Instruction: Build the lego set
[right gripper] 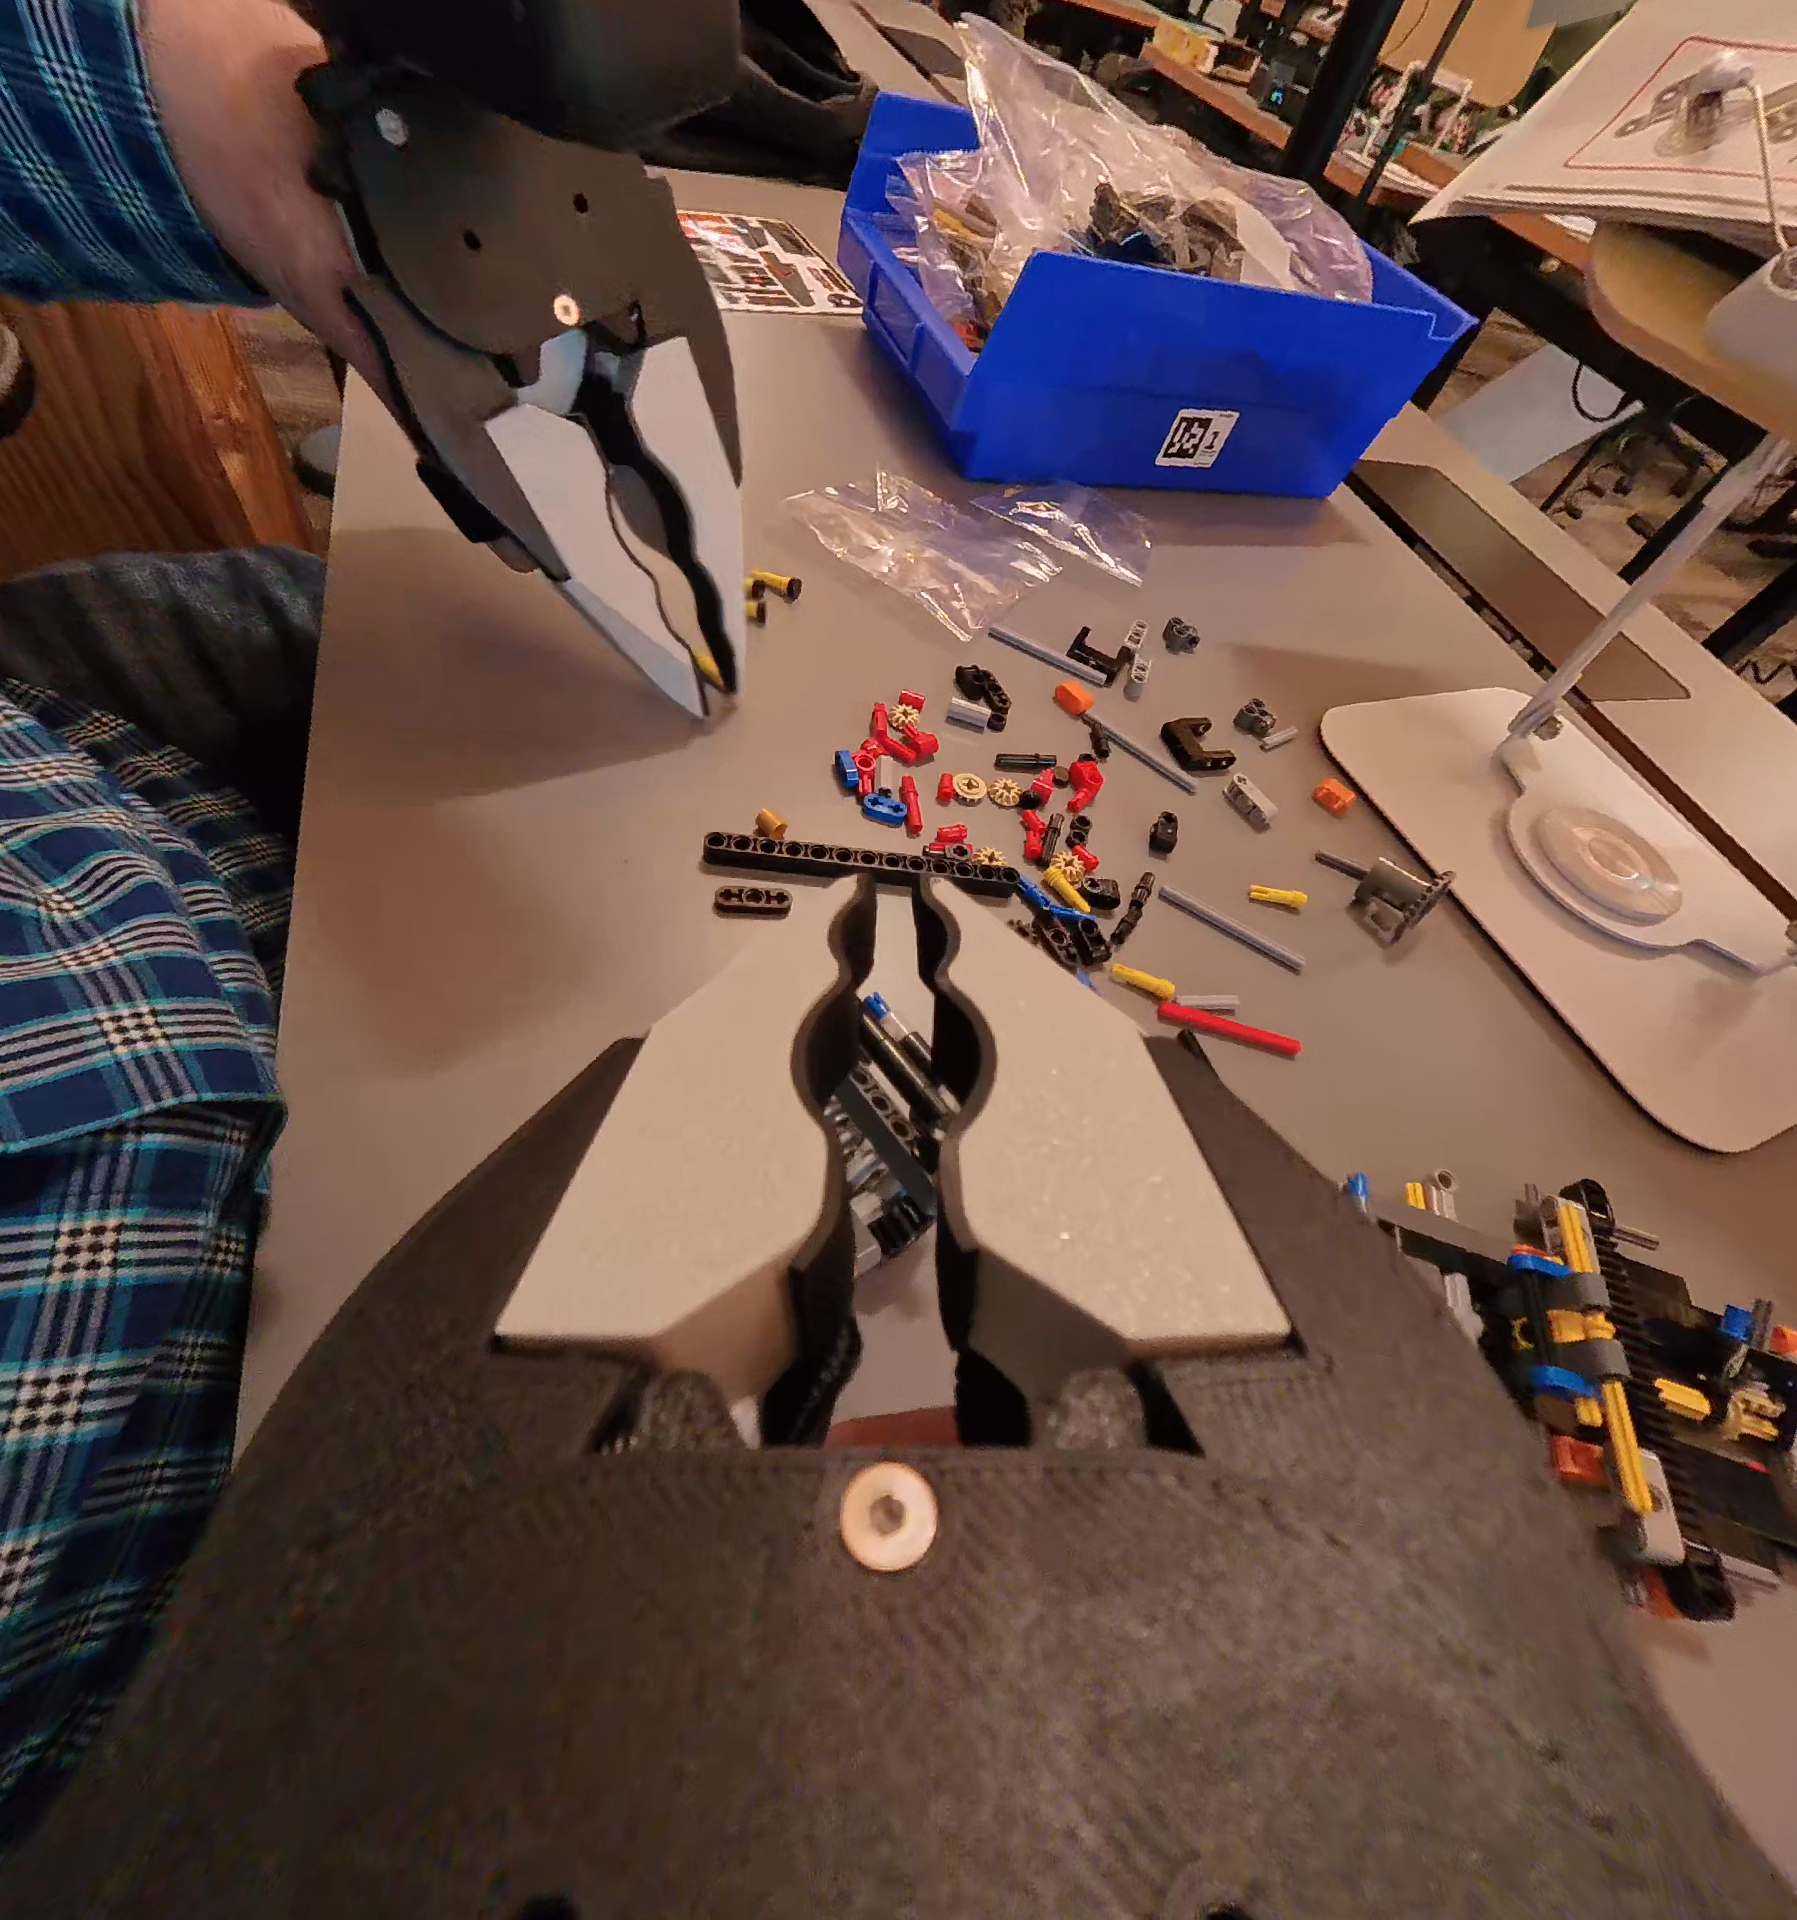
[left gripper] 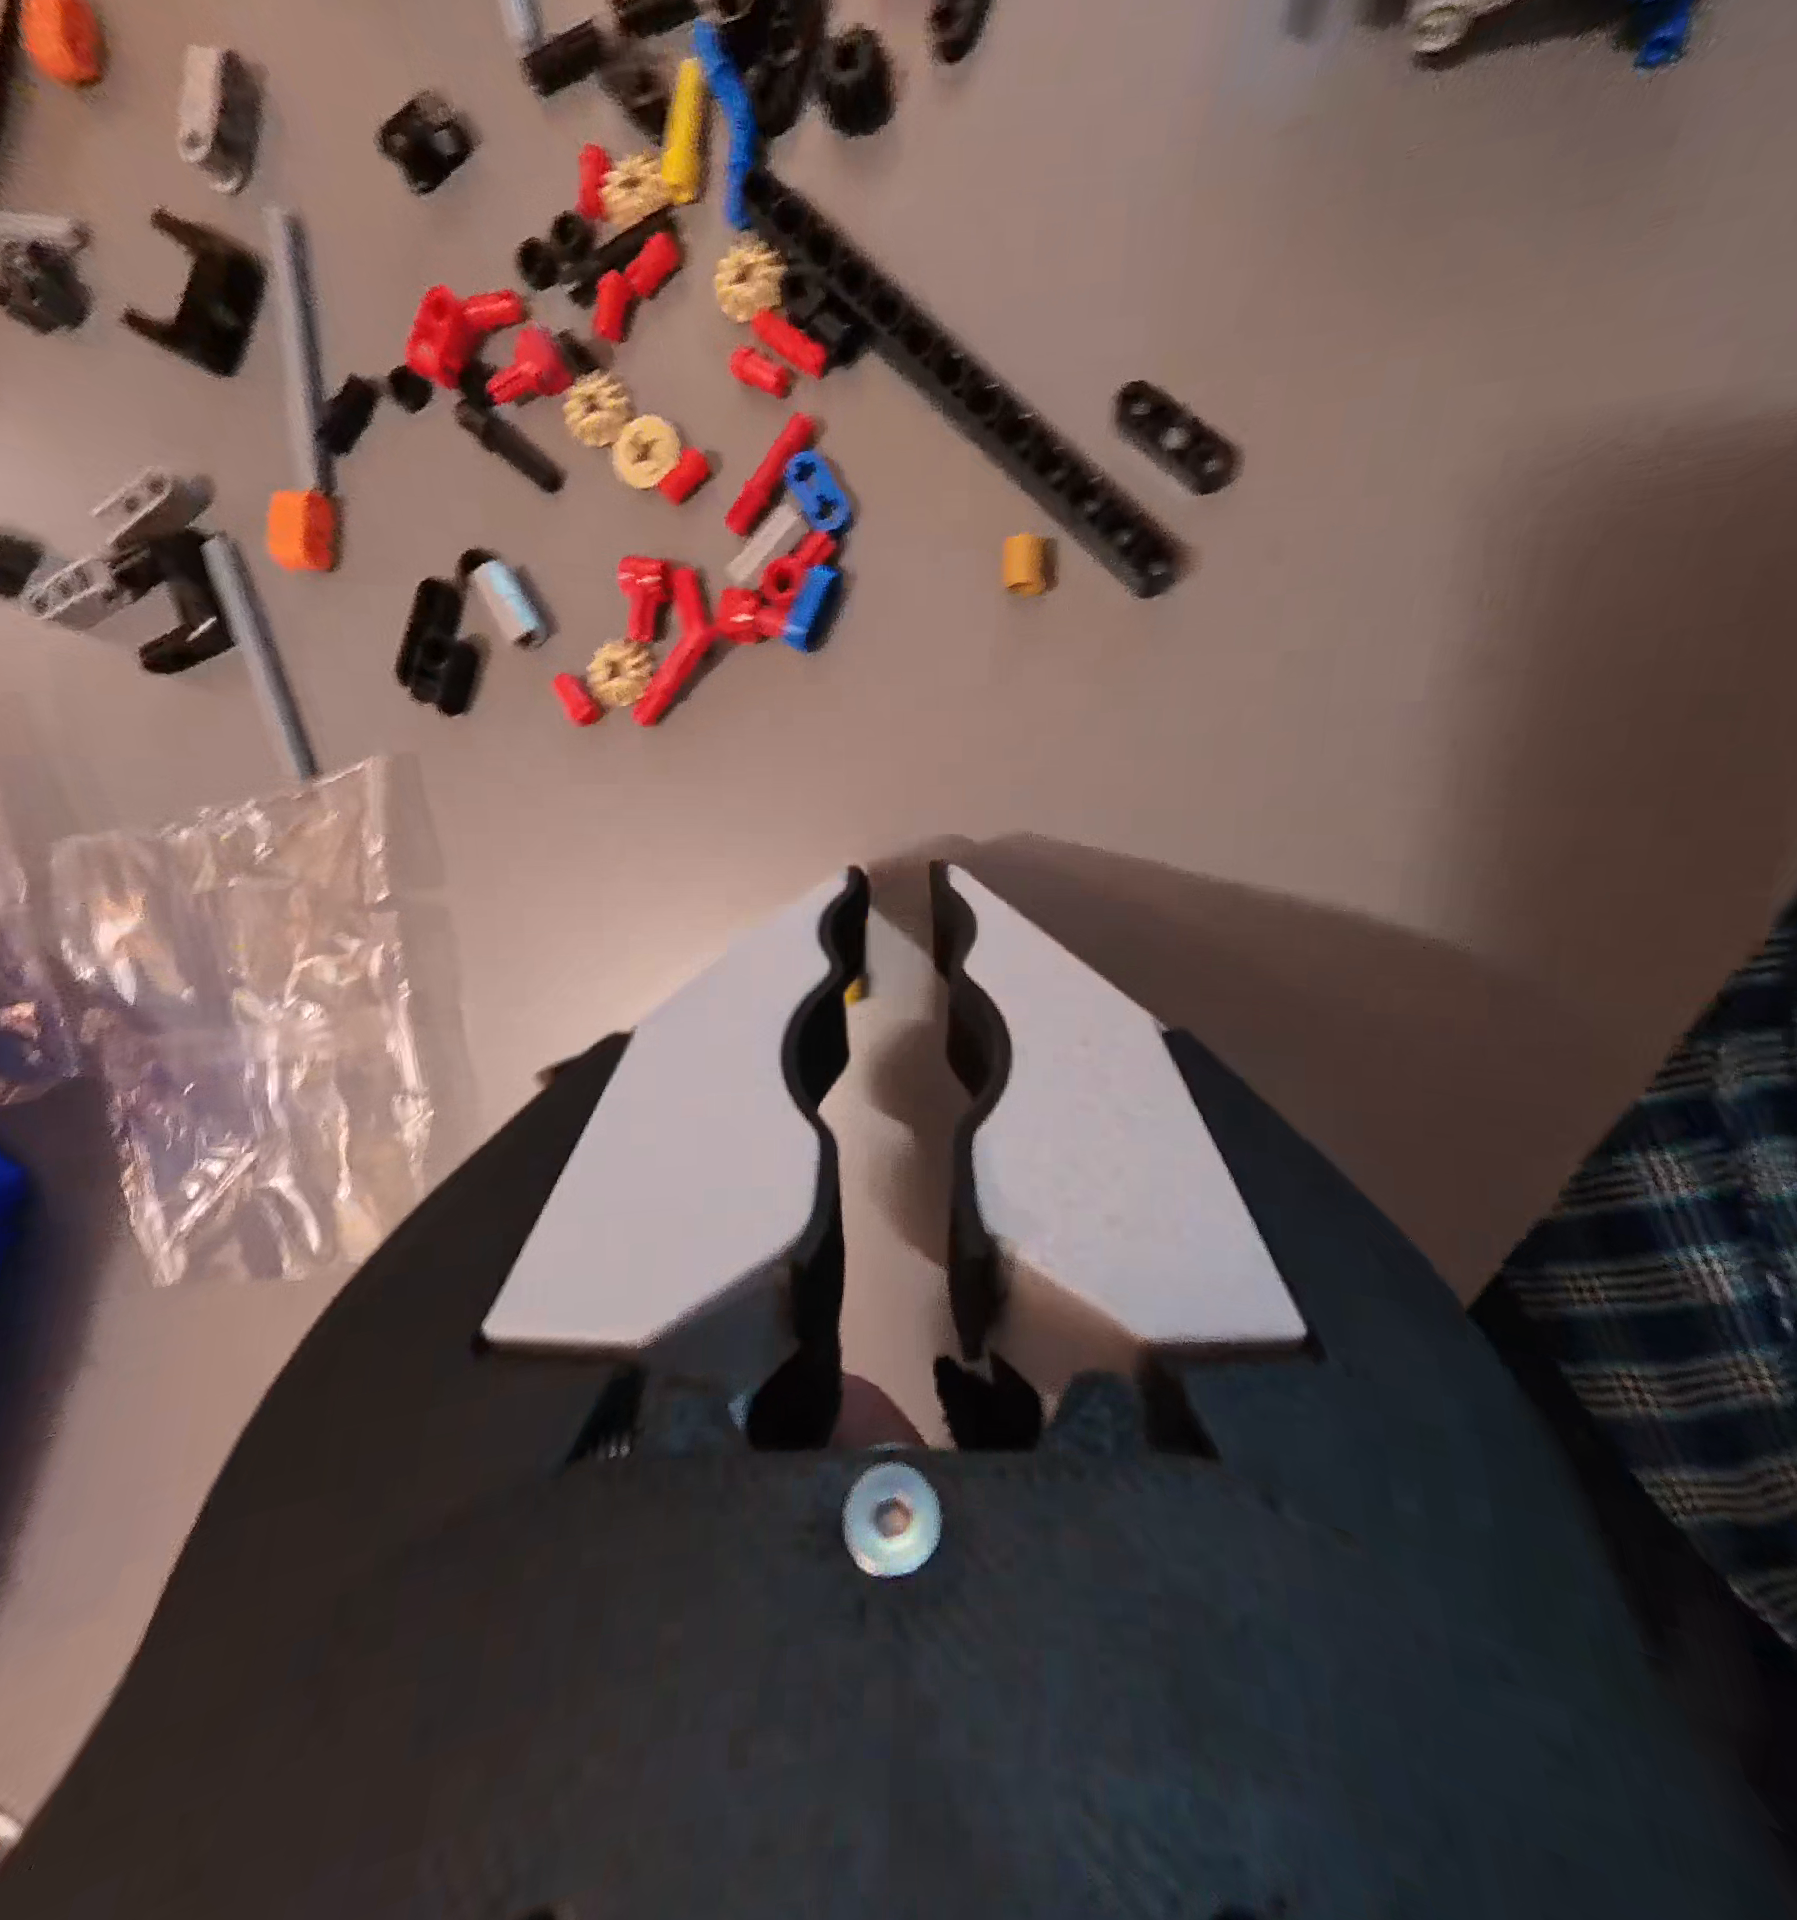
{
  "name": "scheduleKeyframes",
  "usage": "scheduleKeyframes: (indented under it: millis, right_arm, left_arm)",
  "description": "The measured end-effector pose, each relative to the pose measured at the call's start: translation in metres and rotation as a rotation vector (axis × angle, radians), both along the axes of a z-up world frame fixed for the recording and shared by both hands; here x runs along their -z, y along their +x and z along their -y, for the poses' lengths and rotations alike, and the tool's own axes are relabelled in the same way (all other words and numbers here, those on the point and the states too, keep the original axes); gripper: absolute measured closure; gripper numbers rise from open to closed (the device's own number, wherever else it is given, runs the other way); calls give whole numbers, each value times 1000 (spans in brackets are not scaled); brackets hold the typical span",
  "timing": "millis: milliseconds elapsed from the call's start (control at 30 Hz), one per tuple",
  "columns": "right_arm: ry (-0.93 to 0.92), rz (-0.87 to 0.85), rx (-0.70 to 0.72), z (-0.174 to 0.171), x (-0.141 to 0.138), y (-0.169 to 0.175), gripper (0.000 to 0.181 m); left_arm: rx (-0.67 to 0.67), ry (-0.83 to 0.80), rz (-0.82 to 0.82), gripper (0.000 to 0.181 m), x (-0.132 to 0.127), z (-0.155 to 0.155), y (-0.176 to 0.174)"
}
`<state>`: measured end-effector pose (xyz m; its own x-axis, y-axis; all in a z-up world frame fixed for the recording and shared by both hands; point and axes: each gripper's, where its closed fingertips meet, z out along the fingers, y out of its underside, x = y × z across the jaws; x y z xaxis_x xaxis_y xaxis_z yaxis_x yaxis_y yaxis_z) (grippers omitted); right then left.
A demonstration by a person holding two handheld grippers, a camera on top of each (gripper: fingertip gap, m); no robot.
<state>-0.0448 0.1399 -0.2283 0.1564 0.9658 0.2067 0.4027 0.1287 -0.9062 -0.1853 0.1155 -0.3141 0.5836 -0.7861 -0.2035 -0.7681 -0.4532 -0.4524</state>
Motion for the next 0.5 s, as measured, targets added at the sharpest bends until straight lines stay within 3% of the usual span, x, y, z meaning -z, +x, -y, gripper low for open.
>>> scheduleKeyframes:
  millis: [33, 100, 200, 333, 400, 500]
  right_arm:
    - [-2, 2, 1, 0, 1, 1, 177]
    - [-7, 5, 0, -1, 3, 1, 177]
    - [-10, 6, -1, -3, 4, 1, 177]
    - [-16, 1, -12, -2, 4, -2, 177]
    - [-12, 3, -18, 0, 5, -4, 177]
    - [-11, 5, -17, 1, 4, -4, 177]
  left_arm:
    - [37, -22, 9, 175, 1, 7, 6]
    - [108, -58, 32, 172, 1, 23, 14]
    - [103, -54, 41, 168, -3, 34, 11]
    - [-66, 94, 98, 156, -17, 7, 0]
    - [-96, 64, 54, 150, -5, 2, -5]
    - [-111, -1, 116, 153, -1, 4, 3]
